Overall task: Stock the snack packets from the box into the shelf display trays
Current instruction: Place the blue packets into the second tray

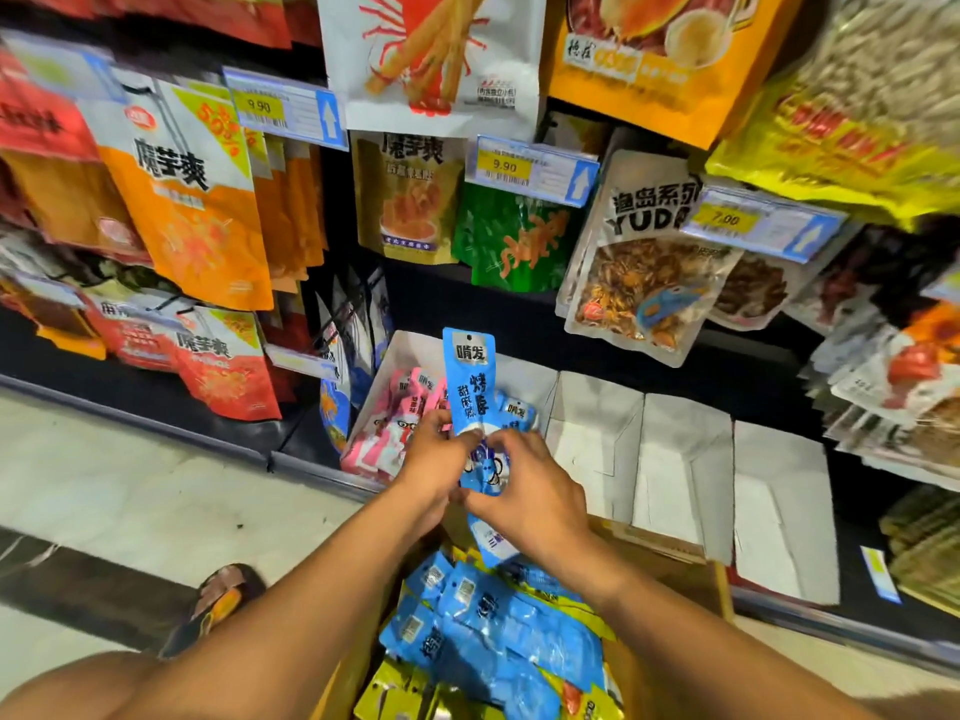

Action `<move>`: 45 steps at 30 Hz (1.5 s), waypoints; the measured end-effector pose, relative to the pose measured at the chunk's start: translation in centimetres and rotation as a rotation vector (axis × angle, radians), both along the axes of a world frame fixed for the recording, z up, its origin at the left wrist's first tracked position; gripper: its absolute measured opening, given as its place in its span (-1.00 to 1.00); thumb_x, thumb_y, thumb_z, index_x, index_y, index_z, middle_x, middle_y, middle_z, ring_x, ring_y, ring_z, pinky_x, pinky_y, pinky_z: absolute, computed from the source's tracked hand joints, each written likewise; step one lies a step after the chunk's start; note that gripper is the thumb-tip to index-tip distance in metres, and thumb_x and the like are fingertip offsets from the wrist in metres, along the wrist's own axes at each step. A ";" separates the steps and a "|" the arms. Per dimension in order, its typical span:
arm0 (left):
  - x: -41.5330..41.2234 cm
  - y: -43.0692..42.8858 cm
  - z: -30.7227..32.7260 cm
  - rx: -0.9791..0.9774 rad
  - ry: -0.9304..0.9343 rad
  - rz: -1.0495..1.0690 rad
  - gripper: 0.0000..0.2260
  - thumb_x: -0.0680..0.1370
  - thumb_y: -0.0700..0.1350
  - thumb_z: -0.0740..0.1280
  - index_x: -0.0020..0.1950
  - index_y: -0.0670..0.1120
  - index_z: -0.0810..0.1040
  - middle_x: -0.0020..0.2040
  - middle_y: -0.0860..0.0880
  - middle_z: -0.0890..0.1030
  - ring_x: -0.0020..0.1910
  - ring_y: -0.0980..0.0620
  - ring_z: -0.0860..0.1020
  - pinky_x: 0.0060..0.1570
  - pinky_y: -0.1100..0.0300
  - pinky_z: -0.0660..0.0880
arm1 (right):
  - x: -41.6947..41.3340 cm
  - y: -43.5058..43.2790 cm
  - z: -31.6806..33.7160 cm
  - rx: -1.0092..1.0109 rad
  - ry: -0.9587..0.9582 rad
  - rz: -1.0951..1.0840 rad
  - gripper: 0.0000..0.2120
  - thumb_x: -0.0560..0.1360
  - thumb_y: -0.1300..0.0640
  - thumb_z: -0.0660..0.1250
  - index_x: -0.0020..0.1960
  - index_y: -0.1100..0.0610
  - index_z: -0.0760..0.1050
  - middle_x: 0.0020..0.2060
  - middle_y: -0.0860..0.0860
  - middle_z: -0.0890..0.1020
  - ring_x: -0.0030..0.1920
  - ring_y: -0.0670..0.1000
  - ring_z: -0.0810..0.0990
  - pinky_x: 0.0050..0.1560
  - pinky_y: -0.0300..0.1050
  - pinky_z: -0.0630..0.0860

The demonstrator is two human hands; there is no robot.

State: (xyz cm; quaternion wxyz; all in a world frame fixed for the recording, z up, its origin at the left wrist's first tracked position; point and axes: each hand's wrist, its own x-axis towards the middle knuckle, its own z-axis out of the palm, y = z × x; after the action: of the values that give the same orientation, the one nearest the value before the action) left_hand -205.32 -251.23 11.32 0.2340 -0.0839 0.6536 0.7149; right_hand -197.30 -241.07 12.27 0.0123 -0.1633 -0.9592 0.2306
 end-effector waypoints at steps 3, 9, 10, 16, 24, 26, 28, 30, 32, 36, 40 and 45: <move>-0.4 -0.3 -0.1 0.019 -0.005 -0.058 -0.92 0.66 -0.17 0.32 0.13 -0.06 0.55 0.05 -0.13 0.71 0.02 -0.15 0.70 0.06 -0.21 0.65 | -0.6 0.7 -0.4 -0.020 -0.020 -0.011 -0.38 0.25 -0.40 0.35 0.24 -0.22 0.31 0.17 -0.18 0.44 0.10 -0.03 0.57 0.00 0.02 0.57; -0.9 -2.8 -3.2 -0.587 0.543 -0.336 -0.67 0.69 0.04 0.22 0.45 0.04 0.45 0.35 0.03 0.54 0.32 0.01 0.50 0.27 0.11 0.45 | -4.0 4.3 -2.6 -0.084 -0.105 -0.155 -0.39 0.31 -0.39 0.38 0.28 -0.26 0.28 0.10 -0.12 0.52 -0.08 -0.03 0.63 -0.11 -0.05 0.60; -0.9 -3.4 -4.5 -0.694 0.620 -0.368 -0.60 0.69 0.06 0.21 0.52 0.05 0.39 0.45 0.00 0.47 0.43 -0.03 0.42 0.36 0.07 0.41 | -4.8 5.0 -3.1 -0.090 -0.130 -0.170 -0.38 0.34 -0.39 0.38 0.32 -0.26 0.28 0.12 -0.09 0.53 -0.08 -0.01 0.63 -0.11 -0.08 0.59; 0.4 -7.6 -11.2 -1.134 0.616 -0.668 -0.35 0.68 0.24 0.07 0.68 0.15 -0.16 0.69 -0.02 -0.14 0.67 -0.12 -0.13 0.62 -0.14 -0.02 | -10.0 7.3 -8.3 -0.049 -0.285 -0.223 -0.27 0.42 -0.36 0.34 0.50 -0.16 0.25 0.34 0.08 0.46 0.24 0.17 0.55 0.13 0.03 0.55; 1.5 -9.0 -15.4 -1.174 0.487 -0.804 -0.20 0.61 0.39 0.01 0.58 0.14 -0.48 0.58 0.05 -0.52 0.66 -0.09 0.04 0.58 -0.16 0.16 | -14.5 8.3 -15.5 -0.060 -0.371 -0.257 -0.24 0.52 -0.25 0.32 0.59 0.02 0.16 0.53 0.14 0.26 0.53 0.18 0.24 0.35 0.11 0.44; 1.5 -8.9 -15.7 -1.180 0.499 -0.798 -0.20 0.61 0.39 0.01 0.59 0.14 -0.47 0.57 0.04 -0.54 0.66 -0.09 0.03 0.58 -0.12 0.16 | -15.0 8.3 -17.1 -0.055 -0.387 -0.260 -0.24 0.51 -0.25 0.34 0.58 0.04 0.19 0.50 0.16 0.29 0.51 0.19 0.25 0.34 0.10 0.44; 1.6 -8.8 -15.9 -1.185 0.509 -0.796 -0.19 0.61 0.39 0.02 0.60 0.13 -0.45 0.55 0.04 -0.56 0.66 -0.09 0.01 0.59 -0.08 0.13 | -15.2 8.2 -18.3 -0.049 -0.387 -0.262 -0.28 0.50 -0.23 0.36 0.54 0.04 0.24 0.45 0.18 0.34 0.47 0.20 0.31 0.30 0.08 0.46; 1.6 -8.8 -16.2 -1.180 0.525 -0.793 -0.19 0.61 0.39 0.03 0.60 0.14 -0.45 0.53 0.04 -0.57 0.66 -0.11 0.01 0.59 -0.06 0.12 | -15.1 8.0 -19.4 -0.038 -0.400 -0.258 -0.29 0.50 -0.22 0.38 0.54 0.02 0.24 0.41 0.19 0.36 0.43 0.19 0.36 0.27 0.05 0.47; 1.7 -8.9 -16.5 -1.188 0.534 -0.798 -0.18 0.60 0.41 0.03 0.59 0.15 -0.46 0.53 0.04 -0.57 0.65 -0.12 -0.01 0.60 -0.07 0.11 | -14.8 7.9 -20.3 -0.029 -0.404 -0.263 -0.27 0.48 -0.21 0.40 0.54 0.01 0.23 0.38 0.19 0.37 0.40 0.19 0.37 0.28 0.06 0.48; 1.6 -8.9 -16.8 -1.185 0.512 -0.822 -0.18 0.59 0.42 0.02 0.57 0.17 -0.48 0.56 0.02 -0.54 0.66 -0.12 -0.08 0.62 -0.11 0.06 | -14.4 7.7 -21.0 -0.038 -0.404 -0.272 -0.23 0.49 -0.20 0.42 0.55 0.02 0.18 0.39 0.17 0.35 0.39 0.20 0.39 0.30 0.09 0.46; 1.6 -8.9 -16.2 -1.187 0.496 -0.847 -0.19 0.59 0.43 0.00 0.59 0.17 -0.45 0.46 0.07 -0.61 0.66 -0.12 -0.09 0.61 -0.12 0.05 | -14.5 7.9 -20.3 -0.072 -0.415 -0.233 -0.30 0.48 -0.24 0.41 0.48 0.04 0.27 0.39 0.18 0.36 0.37 0.21 0.39 0.30 0.09 0.45; 1.6 -8.8 -15.5 -1.190 0.467 -0.858 -0.21 0.59 0.43 0.01 0.62 0.18 -0.40 0.56 0.03 -0.54 0.66 -0.10 -0.05 0.61 -0.12 0.07 | -13.2 8.2 -17.5 -0.052 -0.377 -0.148 -0.34 0.53 -0.19 0.38 0.50 0.06 0.29 0.40 0.18 0.36 0.38 0.20 0.42 0.28 0.03 0.47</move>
State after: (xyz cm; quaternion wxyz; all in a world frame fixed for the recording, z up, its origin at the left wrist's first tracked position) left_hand -203.71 -260.06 -4.14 0.2622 0.2183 0.9358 0.0884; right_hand -210.54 -232.84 -5.24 -0.1545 -0.2740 -0.9236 0.2190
